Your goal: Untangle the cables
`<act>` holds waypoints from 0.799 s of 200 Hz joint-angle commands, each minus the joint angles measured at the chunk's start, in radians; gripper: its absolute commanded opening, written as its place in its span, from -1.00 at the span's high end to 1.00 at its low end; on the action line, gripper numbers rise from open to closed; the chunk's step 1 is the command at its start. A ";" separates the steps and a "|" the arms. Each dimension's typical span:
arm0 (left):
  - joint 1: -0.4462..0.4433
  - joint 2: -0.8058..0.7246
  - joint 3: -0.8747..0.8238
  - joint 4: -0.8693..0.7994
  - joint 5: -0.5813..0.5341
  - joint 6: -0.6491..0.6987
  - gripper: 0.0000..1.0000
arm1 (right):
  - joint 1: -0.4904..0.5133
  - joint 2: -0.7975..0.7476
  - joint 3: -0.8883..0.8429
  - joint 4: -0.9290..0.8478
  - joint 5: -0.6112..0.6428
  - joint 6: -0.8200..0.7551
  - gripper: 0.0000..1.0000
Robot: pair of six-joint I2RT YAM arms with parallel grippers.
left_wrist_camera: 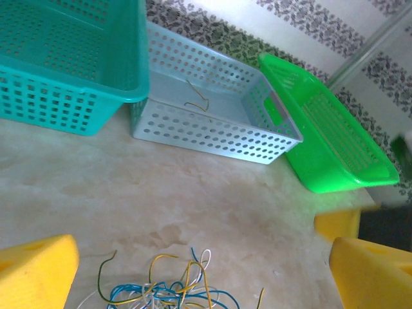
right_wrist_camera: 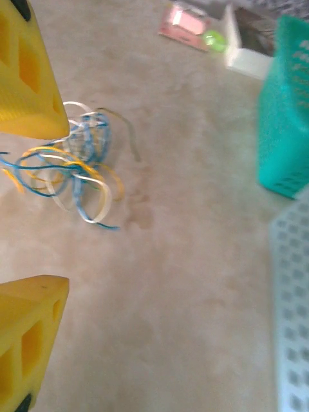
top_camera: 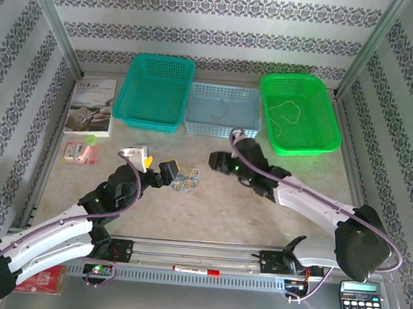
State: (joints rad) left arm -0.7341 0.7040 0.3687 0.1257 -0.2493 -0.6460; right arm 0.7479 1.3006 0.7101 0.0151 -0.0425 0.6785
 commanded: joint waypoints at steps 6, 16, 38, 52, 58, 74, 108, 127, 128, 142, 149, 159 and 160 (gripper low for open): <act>-0.013 -0.035 -0.037 -0.070 -0.064 -0.085 -1.00 | 0.071 -0.014 -0.052 0.119 0.085 0.089 -0.18; -0.013 -0.051 -0.052 -0.073 -0.065 -0.095 -0.99 | 0.091 -0.014 -0.073 0.139 0.100 0.114 -0.18; -0.013 -0.087 -0.082 -0.077 -0.065 -0.116 -1.00 | 0.114 -0.005 -0.106 0.175 0.114 0.160 -0.18; -0.013 -0.100 -0.090 -0.088 -0.064 -0.119 -1.00 | 0.117 0.008 -0.121 0.204 0.113 0.181 -0.18; -0.013 -0.101 -0.090 -0.096 -0.064 -0.121 -1.00 | 0.117 0.016 -0.123 0.210 0.112 0.186 -0.18; -0.012 -0.100 -0.085 -0.117 -0.058 -0.121 -1.00 | 0.120 0.041 -0.120 0.229 0.101 0.195 -0.17; -0.012 -0.097 -0.071 -0.168 -0.051 -0.120 -1.00 | 0.126 0.100 -0.108 0.267 0.072 0.214 -0.16; -0.011 -0.097 -0.073 -0.175 -0.046 -0.122 -0.99 | 0.129 0.135 -0.113 0.306 0.052 0.238 -0.15; -0.011 -0.097 -0.074 -0.175 -0.046 -0.122 -1.00 | 0.129 0.137 -0.113 0.308 0.052 0.238 -0.15; -0.012 -0.097 -0.076 -0.173 -0.045 -0.124 -1.00 | 0.135 0.158 -0.118 0.335 0.041 0.253 -0.11; -0.011 -0.097 -0.078 -0.170 -0.043 -0.122 -1.00 | 0.138 0.167 -0.118 0.344 0.037 0.259 -0.09; -0.011 -0.095 -0.079 -0.166 -0.039 -0.120 -1.00 | 0.144 0.177 -0.119 0.355 0.033 0.265 -0.05; -0.012 -0.095 -0.079 -0.166 -0.039 -0.120 -1.00 | 0.144 0.178 -0.119 0.356 0.033 0.266 -0.05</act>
State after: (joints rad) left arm -0.7341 0.6151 0.2825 -0.0158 -0.2924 -0.7544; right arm 0.8730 1.4521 0.6003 0.2951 0.0128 0.9039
